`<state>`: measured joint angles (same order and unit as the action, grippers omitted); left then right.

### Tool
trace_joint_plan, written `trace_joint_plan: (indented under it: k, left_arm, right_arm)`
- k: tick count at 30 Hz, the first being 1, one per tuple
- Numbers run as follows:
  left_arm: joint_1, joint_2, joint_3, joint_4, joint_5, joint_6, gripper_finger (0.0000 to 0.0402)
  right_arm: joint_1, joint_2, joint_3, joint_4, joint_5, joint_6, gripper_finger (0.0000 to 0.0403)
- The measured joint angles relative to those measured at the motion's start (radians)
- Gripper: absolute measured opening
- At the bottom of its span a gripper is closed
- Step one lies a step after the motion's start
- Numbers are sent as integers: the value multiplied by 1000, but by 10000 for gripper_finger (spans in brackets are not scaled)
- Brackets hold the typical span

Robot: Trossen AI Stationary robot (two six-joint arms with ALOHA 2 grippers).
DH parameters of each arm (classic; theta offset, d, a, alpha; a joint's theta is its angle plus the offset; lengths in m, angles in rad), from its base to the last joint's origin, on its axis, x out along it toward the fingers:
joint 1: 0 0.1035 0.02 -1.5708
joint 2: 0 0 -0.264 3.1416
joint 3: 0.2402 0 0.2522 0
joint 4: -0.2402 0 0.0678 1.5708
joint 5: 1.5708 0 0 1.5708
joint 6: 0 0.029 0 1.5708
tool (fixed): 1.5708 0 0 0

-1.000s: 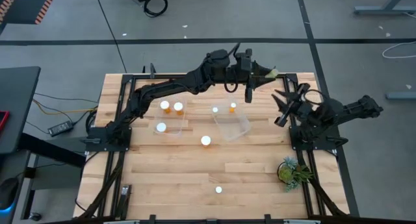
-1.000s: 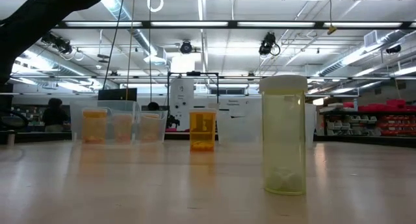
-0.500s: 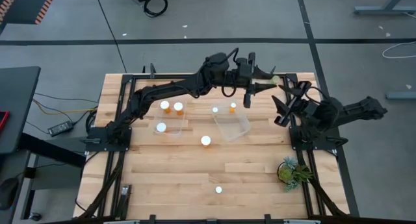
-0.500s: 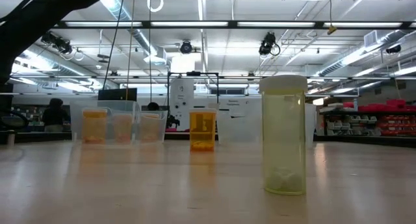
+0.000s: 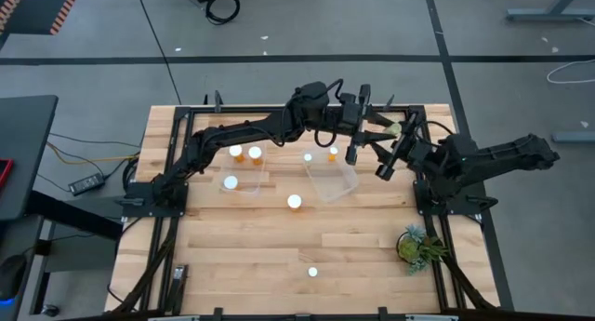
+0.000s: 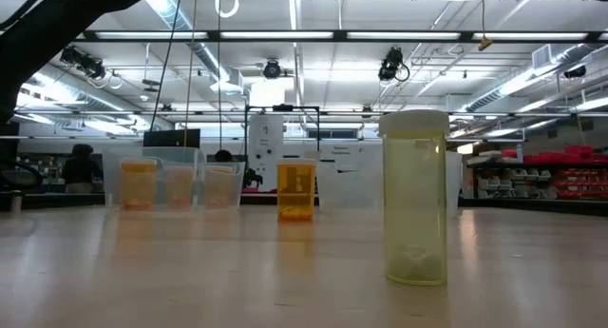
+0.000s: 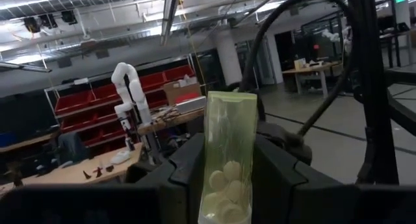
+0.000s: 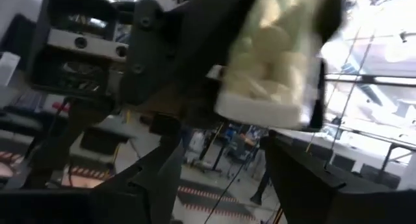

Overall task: Pick and place medicine bottles into bin by pill shape (circle, oval)
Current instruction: Put the small yellow pill bottle into the right transparent bin

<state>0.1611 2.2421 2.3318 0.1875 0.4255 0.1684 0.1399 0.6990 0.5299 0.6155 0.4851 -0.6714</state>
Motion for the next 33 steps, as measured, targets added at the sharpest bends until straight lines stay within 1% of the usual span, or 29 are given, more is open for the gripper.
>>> trace_joint_plan:
  k: [3,5,7,12,20,24,29,33]
  left_arm:
    - [6,0,0,-7,6,-16,111]
    - [13,0,0,-6,38,-35,109]
    - [22,0,0,-5,55,-51,107]
    - [33,0,0,-8,63,-52,108]
    - [38,0,0,-9,111,-40,109]
    - [38,0,0,-29,122,10,109]
    - [38,0,0,-39,148,46,109]
    - [39,0,0,-58,151,60,110]
  right_arm:
    - [1,6,31,-64,16,22,219]
    - [1,-4,34,-109,45,38,214]
    - [1,-24,34,-138,53,49,208]
    - [32,-69,35,-176,53,46,198]
    - [90,-130,35,-227,83,22,191]
    - [99,-132,35,-224,79,21,190]
    - [98,-126,35,-215,29,38,190]
    - [98,-126,35,-192,4,37,190]
